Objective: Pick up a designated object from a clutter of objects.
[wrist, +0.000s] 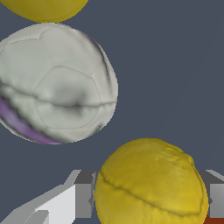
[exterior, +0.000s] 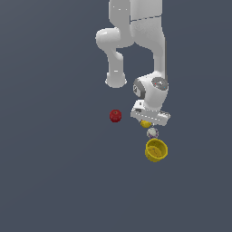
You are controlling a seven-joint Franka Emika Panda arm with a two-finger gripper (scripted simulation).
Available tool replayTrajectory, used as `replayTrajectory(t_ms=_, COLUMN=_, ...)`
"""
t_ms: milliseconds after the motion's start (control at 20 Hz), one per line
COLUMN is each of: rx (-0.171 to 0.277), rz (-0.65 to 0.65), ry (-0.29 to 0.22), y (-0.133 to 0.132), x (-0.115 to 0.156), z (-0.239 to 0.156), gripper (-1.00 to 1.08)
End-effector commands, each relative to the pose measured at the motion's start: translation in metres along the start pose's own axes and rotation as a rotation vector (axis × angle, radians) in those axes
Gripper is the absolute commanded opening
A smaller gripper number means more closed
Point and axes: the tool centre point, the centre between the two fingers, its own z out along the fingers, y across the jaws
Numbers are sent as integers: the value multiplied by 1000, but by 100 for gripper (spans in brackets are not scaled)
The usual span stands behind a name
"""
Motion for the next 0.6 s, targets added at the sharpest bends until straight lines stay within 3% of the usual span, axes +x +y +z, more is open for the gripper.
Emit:
replayTrajectory(t_ms=0, rx=0, rz=0, ry=0, y=0, x=0, z=-1, gripper=-100)
replayTrajectory(t_ms=550, rx=0, rz=0, ry=0, y=-6, x=-3, z=-40, gripper=-100)
